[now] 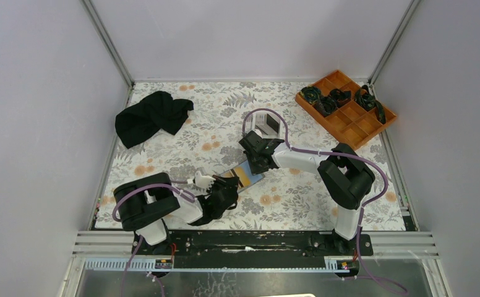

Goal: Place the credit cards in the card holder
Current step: Insert the credit card into the card holder.

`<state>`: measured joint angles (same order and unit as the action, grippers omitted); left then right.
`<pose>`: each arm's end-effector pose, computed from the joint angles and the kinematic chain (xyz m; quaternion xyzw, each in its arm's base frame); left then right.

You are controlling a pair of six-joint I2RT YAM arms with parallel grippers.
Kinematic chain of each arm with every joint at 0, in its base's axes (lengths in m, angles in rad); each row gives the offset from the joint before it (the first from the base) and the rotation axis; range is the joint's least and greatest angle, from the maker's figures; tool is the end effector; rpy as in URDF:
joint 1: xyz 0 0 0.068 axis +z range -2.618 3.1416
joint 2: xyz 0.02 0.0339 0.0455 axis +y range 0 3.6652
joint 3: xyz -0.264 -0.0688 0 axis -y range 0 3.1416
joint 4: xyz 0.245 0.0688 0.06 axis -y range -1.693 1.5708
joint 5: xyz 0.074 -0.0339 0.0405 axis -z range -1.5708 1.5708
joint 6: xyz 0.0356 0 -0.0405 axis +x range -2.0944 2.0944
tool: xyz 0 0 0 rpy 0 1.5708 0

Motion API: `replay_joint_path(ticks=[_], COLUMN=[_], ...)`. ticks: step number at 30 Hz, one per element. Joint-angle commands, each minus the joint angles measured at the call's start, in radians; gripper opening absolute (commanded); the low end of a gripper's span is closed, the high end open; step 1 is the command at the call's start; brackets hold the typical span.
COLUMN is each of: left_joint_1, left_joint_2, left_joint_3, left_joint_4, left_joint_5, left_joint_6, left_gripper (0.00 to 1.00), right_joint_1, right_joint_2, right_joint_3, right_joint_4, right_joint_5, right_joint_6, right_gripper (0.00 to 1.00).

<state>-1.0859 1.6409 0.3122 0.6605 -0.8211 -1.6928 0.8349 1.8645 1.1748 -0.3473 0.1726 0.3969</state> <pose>0.1315 -0.1936 0.0925 -0.4127 0.7354 -0.3285 0.4254 0.2590 0.2769 0.1627 -0.1866 0.9430 0.0839 0.2625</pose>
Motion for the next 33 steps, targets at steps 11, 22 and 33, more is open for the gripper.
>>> replay_joint_path(ticks=[11, 22, 33], left_joint_1=[-0.002, -0.007, -0.029], left_joint_2=[0.065, 0.084, 0.035], left_joint_3=[0.028, 0.108, 0.147], left_joint_4=[-0.041, -0.132, -0.304], left_joint_5=[-0.028, 0.041, 0.057], left_joint_6=[-0.013, 0.063, 0.083], left_gripper=[0.0, 0.02, 0.52], right_joint_1=[0.006, 0.006, 0.005], right_joint_2=[0.077, 0.077, 0.081], right_joint_3=[-0.04, -0.04, -0.035], right_joint_4=[-0.021, -0.019, -0.012], right_joint_5=[-0.032, -0.037, -0.048], right_joint_6=[-0.004, 0.0, 0.004], right_gripper=[0.03, 0.03, 0.03])
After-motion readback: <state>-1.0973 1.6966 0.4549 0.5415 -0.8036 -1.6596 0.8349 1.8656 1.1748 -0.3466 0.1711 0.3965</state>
